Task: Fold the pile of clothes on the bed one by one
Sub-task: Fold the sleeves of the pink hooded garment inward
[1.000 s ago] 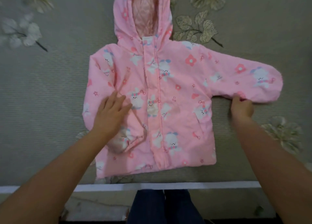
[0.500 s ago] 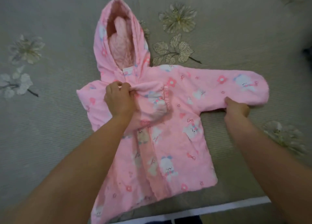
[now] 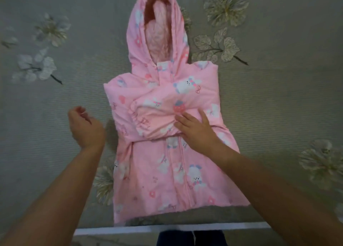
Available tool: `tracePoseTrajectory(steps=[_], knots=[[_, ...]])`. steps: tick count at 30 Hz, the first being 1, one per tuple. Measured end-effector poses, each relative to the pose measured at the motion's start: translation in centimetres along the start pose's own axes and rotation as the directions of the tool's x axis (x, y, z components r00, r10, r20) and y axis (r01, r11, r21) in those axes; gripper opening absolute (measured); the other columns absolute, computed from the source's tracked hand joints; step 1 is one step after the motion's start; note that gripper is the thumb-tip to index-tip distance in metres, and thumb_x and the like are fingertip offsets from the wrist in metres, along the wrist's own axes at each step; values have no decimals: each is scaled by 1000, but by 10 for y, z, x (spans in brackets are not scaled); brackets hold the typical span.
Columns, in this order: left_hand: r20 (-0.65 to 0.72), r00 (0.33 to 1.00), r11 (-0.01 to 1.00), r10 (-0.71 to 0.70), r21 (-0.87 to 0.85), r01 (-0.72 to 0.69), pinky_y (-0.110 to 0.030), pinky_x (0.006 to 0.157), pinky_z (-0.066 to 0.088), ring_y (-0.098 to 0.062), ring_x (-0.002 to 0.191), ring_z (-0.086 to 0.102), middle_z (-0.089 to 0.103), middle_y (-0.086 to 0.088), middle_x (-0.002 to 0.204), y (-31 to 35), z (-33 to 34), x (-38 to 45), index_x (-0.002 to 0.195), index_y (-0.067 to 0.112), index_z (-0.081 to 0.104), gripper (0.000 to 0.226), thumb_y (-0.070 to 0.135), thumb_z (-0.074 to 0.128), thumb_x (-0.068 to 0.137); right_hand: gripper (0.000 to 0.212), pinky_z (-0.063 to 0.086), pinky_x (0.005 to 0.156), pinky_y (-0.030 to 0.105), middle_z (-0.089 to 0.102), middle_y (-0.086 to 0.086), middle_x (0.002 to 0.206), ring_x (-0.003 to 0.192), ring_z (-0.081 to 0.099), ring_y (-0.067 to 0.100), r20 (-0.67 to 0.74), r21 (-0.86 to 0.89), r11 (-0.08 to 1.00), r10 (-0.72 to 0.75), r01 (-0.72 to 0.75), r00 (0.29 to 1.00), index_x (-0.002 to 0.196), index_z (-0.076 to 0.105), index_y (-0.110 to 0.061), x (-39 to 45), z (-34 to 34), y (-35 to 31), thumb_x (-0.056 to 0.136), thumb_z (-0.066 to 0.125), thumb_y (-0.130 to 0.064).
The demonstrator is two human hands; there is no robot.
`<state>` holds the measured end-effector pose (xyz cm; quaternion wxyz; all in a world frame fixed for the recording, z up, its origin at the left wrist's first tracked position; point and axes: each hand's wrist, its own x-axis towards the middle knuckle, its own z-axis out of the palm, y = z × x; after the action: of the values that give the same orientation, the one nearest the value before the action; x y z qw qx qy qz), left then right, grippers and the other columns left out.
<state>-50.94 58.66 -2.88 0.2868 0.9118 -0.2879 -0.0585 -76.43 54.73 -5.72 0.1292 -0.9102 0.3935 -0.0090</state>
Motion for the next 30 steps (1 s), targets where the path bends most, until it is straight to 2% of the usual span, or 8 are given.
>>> tracePoseTrajectory(steps=[4, 8, 10, 13, 19, 23, 27, 30], knots=[[254, 945, 974, 205, 43, -223, -41, 100, 27, -41, 120, 42, 46, -30, 127, -6, -7, 4, 125, -11, 41, 48, 18, 52, 88, 49, -8, 112, 47, 21, -6, 152, 142, 14, 12, 338, 26, 1000, -9, 0, 941, 141, 32, -21, 1, 10, 12, 93, 42, -19], [578, 724, 850, 377, 96, -518, -45, 111, 6, -38, 139, 10, 17, -25, 149, 23, 38, -19, 140, -2, 25, 86, 52, 51, 79, 43, 14, 110, 30, 32, 2, 148, 137, 28, 14, 432, 200, 980, -112, 26, 895, 134, 44, -15, 16, -20, 25, 92, 46, -13], [599, 708, 811, 374, 159, -563, -47, 111, -5, -33, 141, -2, 5, -20, 152, 24, 60, -27, 144, 4, 16, 79, 49, 47, 87, 29, 31, 96, 20, 57, 14, 127, 118, 53, 24, 334, 373, 919, -5, -128, 942, 115, 62, -3, 31, -41, 34, 87, 53, -1], [549, 718, 773, 428, 189, -605, -66, 103, 10, -46, 131, 27, 32, -29, 141, 13, 71, -20, 133, -4, 40, 64, 40, 49, 87, 21, 37, 71, 3, 67, 18, 103, 84, 61, 17, 187, 467, 821, 272, -329, 944, 102, 67, 3, 65, -67, 56, 85, 54, 7], [531, 791, 870, 304, 183, -457, -53, 110, 0, -34, 138, 21, 26, -23, 146, -3, 92, -3, 136, -7, 32, 84, 54, 9, 83, 28, 43, 75, 14, 64, 12, 109, 83, 57, 14, 177, 595, 551, 620, -584, 765, 116, 59, 0, 165, -68, 100, 93, 49, -12], [552, 768, 856, 326, 173, -487, -65, 96, 21, -45, 119, 46, 48, -31, 128, -7, 96, 2, 120, -14, 49, 81, 51, 9, 93, 45, 38, 87, 30, 49, 13, 132, 112, 50, 21, 242, 627, 394, 722, -672, 649, 134, 42, -7, 225, -40, 114, 94, 45, -29], [550, 766, 845, 332, 187, -501, -69, 89, 21, -45, 112, 52, 53, -30, 123, -9, 100, 6, 116, -14, 53, 73, 46, 18, 93, 23, 40, 62, 27, 52, 3, 77, 69, 51, 15, 357, 675, 187, 764, -714, 537, 76, 50, -18, 264, -24, 114, 94, 45, -31], [562, 757, 837, 334, 193, -512, -70, 87, 22, -46, 111, 53, 54, -30, 122, -10, 103, 9, 115, -14, 54, 68, 42, 27, 89, 24, 49, 70, 35, 57, 4, 76, 74, 56, 19, 373, 730, 119, 755, -673, 539, 68, 50, -18, 267, -24, 110, 91, 50, -19]])
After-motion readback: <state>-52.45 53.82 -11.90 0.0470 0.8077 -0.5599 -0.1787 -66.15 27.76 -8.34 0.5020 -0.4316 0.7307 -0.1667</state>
